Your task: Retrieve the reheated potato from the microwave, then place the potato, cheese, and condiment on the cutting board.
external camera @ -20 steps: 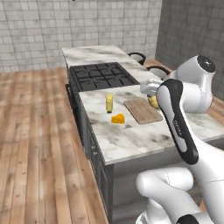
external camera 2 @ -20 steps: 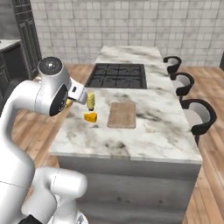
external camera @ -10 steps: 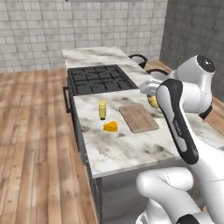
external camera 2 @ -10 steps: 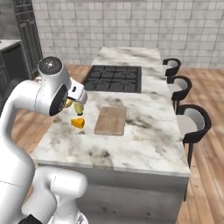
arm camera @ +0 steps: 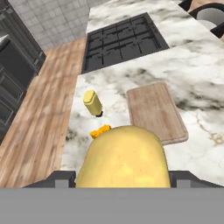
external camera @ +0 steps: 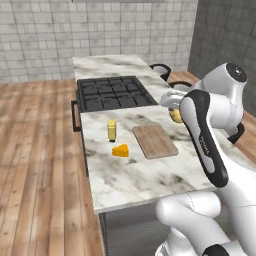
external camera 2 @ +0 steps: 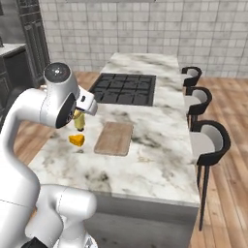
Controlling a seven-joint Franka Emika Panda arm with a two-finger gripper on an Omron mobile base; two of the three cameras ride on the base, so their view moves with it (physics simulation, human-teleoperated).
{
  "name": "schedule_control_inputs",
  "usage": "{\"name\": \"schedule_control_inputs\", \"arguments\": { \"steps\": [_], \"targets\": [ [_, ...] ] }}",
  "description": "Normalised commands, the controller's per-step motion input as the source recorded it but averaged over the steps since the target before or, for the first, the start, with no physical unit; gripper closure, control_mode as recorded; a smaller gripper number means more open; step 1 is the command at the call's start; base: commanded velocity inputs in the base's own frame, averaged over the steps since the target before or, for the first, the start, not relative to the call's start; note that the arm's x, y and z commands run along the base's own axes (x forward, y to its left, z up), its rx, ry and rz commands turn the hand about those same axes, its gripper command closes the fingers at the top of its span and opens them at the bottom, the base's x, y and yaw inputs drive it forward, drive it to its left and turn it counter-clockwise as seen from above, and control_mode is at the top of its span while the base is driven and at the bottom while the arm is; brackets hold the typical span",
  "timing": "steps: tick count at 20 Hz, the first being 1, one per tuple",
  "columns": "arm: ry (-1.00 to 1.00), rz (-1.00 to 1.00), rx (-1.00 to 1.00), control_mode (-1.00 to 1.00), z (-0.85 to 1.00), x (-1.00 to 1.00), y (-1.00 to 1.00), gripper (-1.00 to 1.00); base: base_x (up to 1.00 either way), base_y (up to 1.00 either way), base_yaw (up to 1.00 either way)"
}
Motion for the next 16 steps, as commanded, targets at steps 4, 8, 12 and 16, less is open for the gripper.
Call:
{"name": "schedule_control_inputs", "arguments": {
  "steps": [4, 8, 12, 16],
  "targets": [
    [0.00, 0.00, 0.00, 1.00, 0.00, 0.00, 0.00, 1.00, 0.42, -0.34, 0.13],
    [0.00, 0.00, 0.00, 1.00, 0.00, 0.00, 0.00, 1.00, 0.50, -0.27, 0.11],
    [0.00, 0.00, 0.00, 1.00, 0.00, 0.00, 0.00, 1.00, 0.41, -0.10, 0.03],
    [0.00, 0.00, 0.00, 1.00, 0.00, 0.00, 0.00, 1.00, 0.01, 0.00, 0.00]
  ]
}}
